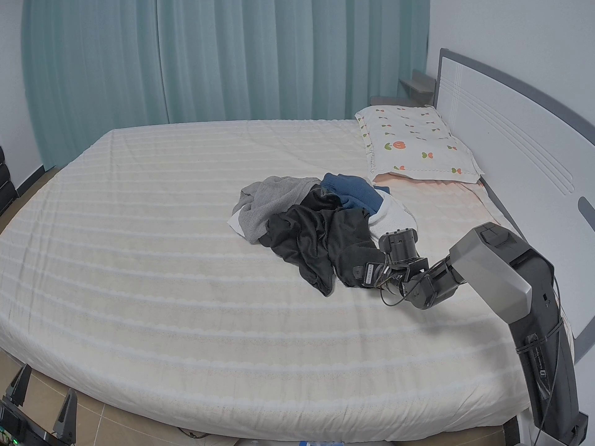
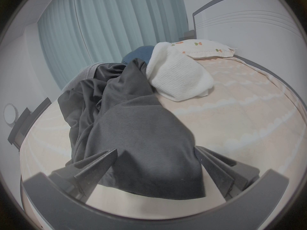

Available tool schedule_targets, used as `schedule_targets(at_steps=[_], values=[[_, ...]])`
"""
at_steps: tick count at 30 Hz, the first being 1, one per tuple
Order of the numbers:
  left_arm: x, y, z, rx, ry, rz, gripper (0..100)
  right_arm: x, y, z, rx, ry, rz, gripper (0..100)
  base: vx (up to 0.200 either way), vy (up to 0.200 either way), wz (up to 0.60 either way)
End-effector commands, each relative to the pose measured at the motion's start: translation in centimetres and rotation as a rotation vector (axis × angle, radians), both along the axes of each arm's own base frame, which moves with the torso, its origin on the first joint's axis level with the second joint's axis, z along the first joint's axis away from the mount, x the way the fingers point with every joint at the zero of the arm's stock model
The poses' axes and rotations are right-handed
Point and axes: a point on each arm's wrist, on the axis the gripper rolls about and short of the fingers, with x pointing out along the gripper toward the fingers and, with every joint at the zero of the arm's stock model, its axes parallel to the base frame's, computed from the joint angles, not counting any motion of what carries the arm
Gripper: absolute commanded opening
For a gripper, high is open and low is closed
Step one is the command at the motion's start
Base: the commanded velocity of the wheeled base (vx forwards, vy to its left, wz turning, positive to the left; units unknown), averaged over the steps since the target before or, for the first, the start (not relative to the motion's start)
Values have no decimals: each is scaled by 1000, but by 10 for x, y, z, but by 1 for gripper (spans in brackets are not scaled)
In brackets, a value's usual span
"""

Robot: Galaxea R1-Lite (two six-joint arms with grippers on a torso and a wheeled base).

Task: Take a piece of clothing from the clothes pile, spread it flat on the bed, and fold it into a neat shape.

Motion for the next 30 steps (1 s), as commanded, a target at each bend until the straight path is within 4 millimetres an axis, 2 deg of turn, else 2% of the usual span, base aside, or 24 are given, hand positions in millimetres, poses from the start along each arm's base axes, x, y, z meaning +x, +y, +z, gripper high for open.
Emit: schedule_targets(at_steps=[1,6,7,17,21,23,26,30], values=[[0,0,-5,0,0,0,100,6,9,-5,-12,5,2,100,0,0,0],[0,0,-5,2,0,0,100,10,11,-12,-28,18,-10,100,0,0,0],[0,0,-5,2,0,0,100,10,11,-13,-27,22,-10,0,0,0,0],[0,0,-5,2,0,0,100,9,10,-5,-22,8,-19,0,0,0,0],[0,0,-5,5,0,0,100,7,11,15,-18,-19,-28,0,0,0,0],[0,0,-5,5,0,0,100,-3,14,31,21,-26,-26,0,0,0,0],[0,0,-5,8,0,0,100,-28,16,56,142,13,-29,0,0,0,0],[0,0,-5,19,0,-3,100,-59,8,89,231,33,-4,0,0,0,0]])
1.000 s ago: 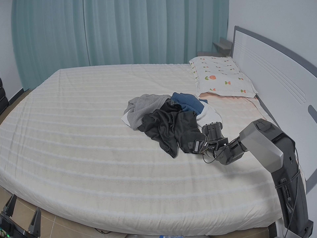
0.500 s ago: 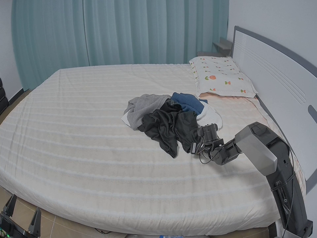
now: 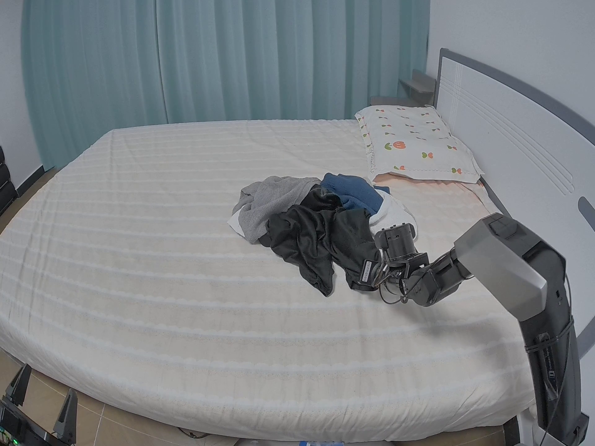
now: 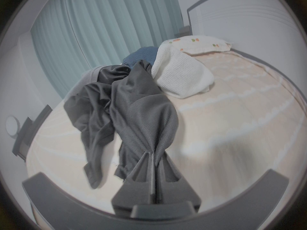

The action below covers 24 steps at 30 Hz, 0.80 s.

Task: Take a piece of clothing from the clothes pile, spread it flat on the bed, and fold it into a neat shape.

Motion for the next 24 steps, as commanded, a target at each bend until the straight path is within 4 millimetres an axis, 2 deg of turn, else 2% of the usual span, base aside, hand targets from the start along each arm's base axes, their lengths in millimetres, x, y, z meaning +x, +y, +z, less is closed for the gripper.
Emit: schedule_targets(at_steps=[1,2,6,7,8,9,10,12,14,16,19,24], values=[[0,0,-5,10,0,-3,100,-41,-4,65,131,-23,28,0,0,0,0],[0,0,-5,9,1,-1,100,-60,-9,84,175,-47,39,0,0,0,0],[0,0,-4,13,-11,-1,100,-101,-17,109,248,-105,102,0,0,0,0],[-1,0,-2,10,-23,-1,100,-104,-18,110,253,-111,108,0,0,0,0],[-9,0,35,-17,-170,-27,100,-119,-22,120,276,-160,131,0,0,0,0],[-10,0,61,-25,-207,-64,100,-126,-25,129,289,-200,141,0,0,0,0],[-9,0,65,-25,-203,-74,100,-128,-25,131,291,-209,144,0,0,0,0],[2,-1,81,-20,-146,-124,100,-142,-27,153,321,-273,162,0,0,0,0],[5,-1,85,-20,-133,-136,100,-148,-26,160,331,-286,175,0,0,0,0],[26,-3,97,-20,-36,-163,100,-174,-27,178,361,-327,214,0,0,0,0],[46,-5,98,-8,58,-210,100,-195,-28,193,383,-360,243,0,0,0,0],[79,-10,92,7,230,-288,100,-217,-36,213,411,-413,265,0,0,0,0]])
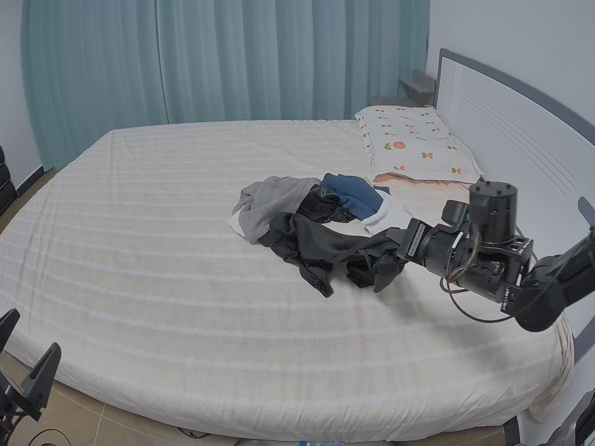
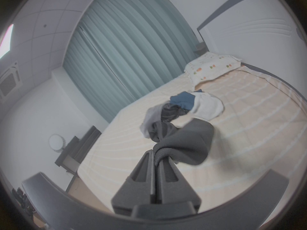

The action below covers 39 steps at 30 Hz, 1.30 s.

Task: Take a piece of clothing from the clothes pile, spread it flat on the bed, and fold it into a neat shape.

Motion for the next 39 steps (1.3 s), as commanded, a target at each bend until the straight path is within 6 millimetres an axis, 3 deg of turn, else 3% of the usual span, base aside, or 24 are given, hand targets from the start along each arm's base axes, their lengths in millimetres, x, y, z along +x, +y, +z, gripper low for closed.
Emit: schedule_targets(at_steps=[1,6,7,9,12,15,19,21,22,24,25,31,39], values=[[59,-8,9,31,251,-116,100,-57,-15,53,95,-148,64,0,0,0,0],[100,-24,1,37,371,-222,100,-70,-23,65,125,-191,67,0,0,0,0],[100,-24,1,37,371,-222,100,-70,-23,65,125,-191,67,0,0,0,0],[127,-40,-8,44,427,-276,100,-80,-30,76,152,-222,72,0,0,0,0],[144,-53,-16,44,450,-298,100,-83,-30,72,142,-211,77,0,0,0,0],[169,-81,-35,25,499,-285,100,-94,-32,80,170,-243,100,0,0,0,0],[183,-123,-62,7,559,-276,100,-101,-31,87,186,-268,152,0,0,0,0],[186,-130,-65,5,558,-281,100,-102,-30,88,188,-270,158,0,0,0,0],[196,-148,-73,2,555,-282,100,-104,-27,90,191,-276,177,0,0,0,0],[199,-151,-74,-3,551,-280,100,-104,-26,90,193,-277,181,0,0,0,0],[211,-170,-84,-18,536,-290,100,-105,-19,92,190,-283,208,0,0,0,0],[238,-199,-108,-41,523,-271,100,-104,-13,114,214,-357,216,0,0,0,0],[256,-227,-141,-95,550,-243,100,-101,10,101,158,-332,275,0,0,0,0]])
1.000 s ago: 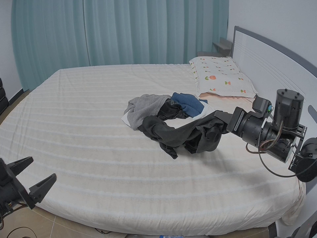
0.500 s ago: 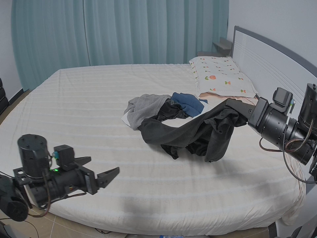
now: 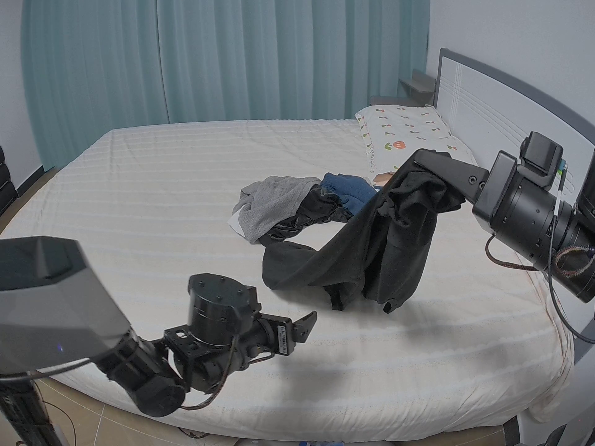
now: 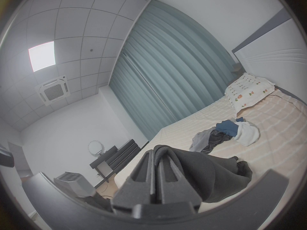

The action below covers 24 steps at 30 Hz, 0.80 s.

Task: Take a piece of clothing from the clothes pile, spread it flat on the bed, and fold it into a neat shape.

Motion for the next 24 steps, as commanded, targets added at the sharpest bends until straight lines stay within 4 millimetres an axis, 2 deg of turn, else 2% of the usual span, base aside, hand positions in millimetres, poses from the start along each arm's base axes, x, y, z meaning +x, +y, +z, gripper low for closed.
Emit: schedule_targets(at_steps=[1,5,9,11,14,18,24], values=[[12,-23,-39,29,56,-1,100,4,18,-6,-41,1,35,0,0,0,0],[16,-32,-42,-17,66,6,100,8,22,1,-11,-44,36,0,0,0,0],[22,-42,-60,-21,89,7,100,3,28,4,4,-57,46,0,0,0,0],[24,-44,-62,-22,90,7,100,2,29,5,7,-59,48,0,0,0,0],[37,-55,-73,-74,85,40,100,0,30,7,14,-65,49,0,0,0,0],[39,-57,-83,-83,75,55,100,-1,29,11,27,-76,48,0,0,0,0],[43,-59,-87,-120,44,46,100,-1,27,15,52,-103,42,0,0,0,0]])
